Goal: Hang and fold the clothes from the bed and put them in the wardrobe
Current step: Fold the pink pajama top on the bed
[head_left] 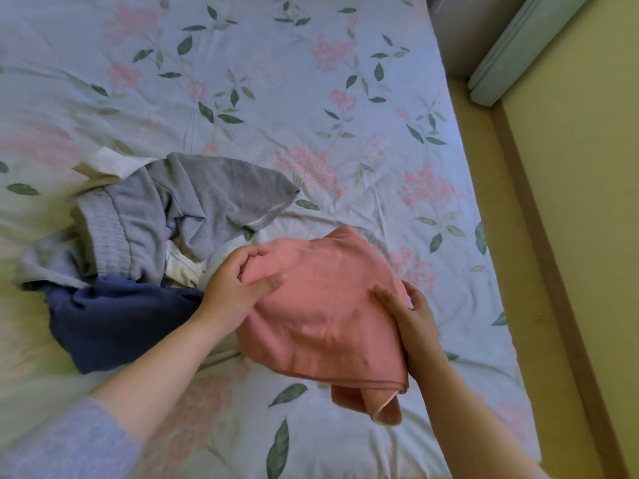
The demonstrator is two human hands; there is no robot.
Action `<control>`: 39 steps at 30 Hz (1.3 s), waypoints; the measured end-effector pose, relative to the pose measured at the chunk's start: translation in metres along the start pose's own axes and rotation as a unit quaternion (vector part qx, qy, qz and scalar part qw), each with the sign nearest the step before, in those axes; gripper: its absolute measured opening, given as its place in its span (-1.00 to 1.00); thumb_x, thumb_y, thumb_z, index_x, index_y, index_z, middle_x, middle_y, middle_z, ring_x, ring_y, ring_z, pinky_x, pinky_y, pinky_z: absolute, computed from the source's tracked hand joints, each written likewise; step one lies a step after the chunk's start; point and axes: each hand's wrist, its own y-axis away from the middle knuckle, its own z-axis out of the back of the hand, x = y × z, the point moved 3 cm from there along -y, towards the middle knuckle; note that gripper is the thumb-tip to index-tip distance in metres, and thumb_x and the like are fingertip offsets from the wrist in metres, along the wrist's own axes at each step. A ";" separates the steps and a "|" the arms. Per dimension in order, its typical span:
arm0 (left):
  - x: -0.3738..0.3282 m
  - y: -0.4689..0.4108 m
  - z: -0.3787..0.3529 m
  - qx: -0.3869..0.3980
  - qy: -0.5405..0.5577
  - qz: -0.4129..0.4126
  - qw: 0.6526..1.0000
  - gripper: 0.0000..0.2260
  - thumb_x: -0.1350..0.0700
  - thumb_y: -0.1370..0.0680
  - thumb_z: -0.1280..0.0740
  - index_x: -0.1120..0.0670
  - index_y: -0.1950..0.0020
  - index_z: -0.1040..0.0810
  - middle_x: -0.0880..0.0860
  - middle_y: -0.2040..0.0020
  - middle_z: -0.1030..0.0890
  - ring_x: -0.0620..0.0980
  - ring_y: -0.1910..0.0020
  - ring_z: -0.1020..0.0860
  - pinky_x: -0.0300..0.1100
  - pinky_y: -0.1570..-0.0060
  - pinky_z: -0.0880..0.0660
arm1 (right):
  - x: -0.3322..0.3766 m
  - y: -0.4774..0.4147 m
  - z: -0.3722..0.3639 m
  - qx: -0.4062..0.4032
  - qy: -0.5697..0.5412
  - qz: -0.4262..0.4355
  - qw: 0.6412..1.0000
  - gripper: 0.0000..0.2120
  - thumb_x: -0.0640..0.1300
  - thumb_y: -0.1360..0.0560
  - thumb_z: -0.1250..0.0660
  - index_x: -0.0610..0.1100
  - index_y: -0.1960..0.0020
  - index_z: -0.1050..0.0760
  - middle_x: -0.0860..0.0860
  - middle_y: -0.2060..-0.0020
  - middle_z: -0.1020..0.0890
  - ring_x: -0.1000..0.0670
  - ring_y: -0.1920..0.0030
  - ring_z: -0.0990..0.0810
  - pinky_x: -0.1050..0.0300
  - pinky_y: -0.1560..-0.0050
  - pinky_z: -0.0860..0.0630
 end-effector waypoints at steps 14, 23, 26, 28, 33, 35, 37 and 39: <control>-0.041 0.103 0.015 0.096 -0.012 0.178 0.979 -0.37 -0.18 -0.01 -0.66 -0.04 -0.02 -0.62 0.00 -0.07 -0.64 0.01 -0.06 -0.61 -0.01 -0.13 -0.56 | 0.030 0.086 0.062 0.114 0.166 -0.102 0.974 -0.48 0.14 -0.23 -0.59 -0.09 -0.08 -0.60 0.05 0.19 -0.74 0.07 0.22 -0.71 0.25 0.33 -0.59; 0.007 0.053 -0.021 0.020 0.105 0.216 0.971 -0.42 0.34 -0.37 -0.52 0.02 -0.32 -0.44 0.24 -0.18 -0.55 0.18 -0.10 -0.58 0.04 -0.05 -0.54 | -0.015 0.023 0.052 0.048 -0.003 -0.088 0.995 -0.27 -0.24 -0.35 -0.55 -0.09 -0.45 -0.33 -0.16 -0.22 -0.54 -0.14 -0.10 -0.63 -0.03 0.00 -0.64; 0.021 0.019 -0.027 -0.029 -0.001 0.130 0.991 -0.35 0.36 -0.38 -0.50 -0.02 -0.39 -0.40 0.19 -0.07 -0.60 0.09 -0.04 -0.58 -0.03 -0.07 -0.53 | -0.017 -0.014 0.038 0.032 0.062 -0.007 0.998 -0.18 -0.25 -0.39 -0.53 0.00 -0.52 -0.22 -0.17 -0.35 -0.45 -0.15 -0.25 -0.53 -0.14 -0.27 -0.51; 0.033 0.000 -0.032 -0.054 -0.056 0.108 0.991 -0.34 0.30 -0.38 -0.52 -0.04 -0.40 -0.39 0.12 -0.04 -0.60 0.05 -0.03 -0.56 -0.10 -0.05 -0.49 | -0.019 -0.036 0.032 0.004 0.191 0.066 0.979 -0.19 -0.17 -0.41 -0.52 0.01 -0.54 -0.19 -0.14 -0.36 -0.46 -0.13 -0.31 -0.49 -0.07 -0.34 -0.44; 0.072 -0.029 -0.043 -0.064 -0.100 0.111 0.987 -0.35 0.20 -0.42 -0.51 -0.01 -0.45 -0.33 0.04 -0.20 -0.51 0.02 -0.11 -0.52 -0.15 -0.12 -0.45 | -0.050 -0.063 0.010 -0.039 0.338 0.223 0.914 -0.39 -0.11 -0.56 -0.32 0.05 -0.54 -0.17 -0.10 -0.27 -0.48 -0.13 -0.28 -0.45 0.17 -0.15 -0.28; 0.084 -0.033 -0.049 -0.045 -0.068 0.136 0.987 -0.32 0.10 -0.42 -0.51 0.03 -0.47 -0.30 0.04 -0.32 -0.50 0.06 -0.21 -0.52 -0.01 -0.28 -0.45 | -0.067 -0.067 0.002 -0.057 0.342 0.237 0.908 -0.42 -0.08 -0.58 -0.28 0.02 -0.55 -0.16 -0.08 -0.22 -0.45 -0.12 -0.24 -0.43 0.21 -0.13 -0.25; 0.088 -0.028 -0.057 -0.032 0.005 0.152 0.988 -0.20 -0.09 -0.27 -0.58 0.03 -0.42 -0.33 0.03 -0.28 -0.55 0.02 -0.21 -0.55 0.05 -0.28 -0.46 | -0.076 -0.070 0.000 -0.068 0.335 0.246 0.907 -0.36 0.00 -0.57 -0.30 0.01 -0.57 -0.11 -0.07 -0.26 -0.43 -0.07 -0.27 -0.39 0.24 -0.17 -0.23; 0.090 -0.018 -0.064 -0.007 0.029 0.159 0.987 -0.09 -0.20 -0.11 -0.60 0.00 -0.38 -0.37 -0.02 -0.23 -0.58 -0.03 -0.19 -0.57 0.03 -0.26 -0.48 | -0.079 -0.072 0.004 -0.060 0.312 0.230 0.920 -0.18 0.13 -0.48 -0.38 0.02 -0.59 -0.02 -0.02 -0.41 -0.36 0.06 -0.37 -0.32 0.27 -0.26 -0.20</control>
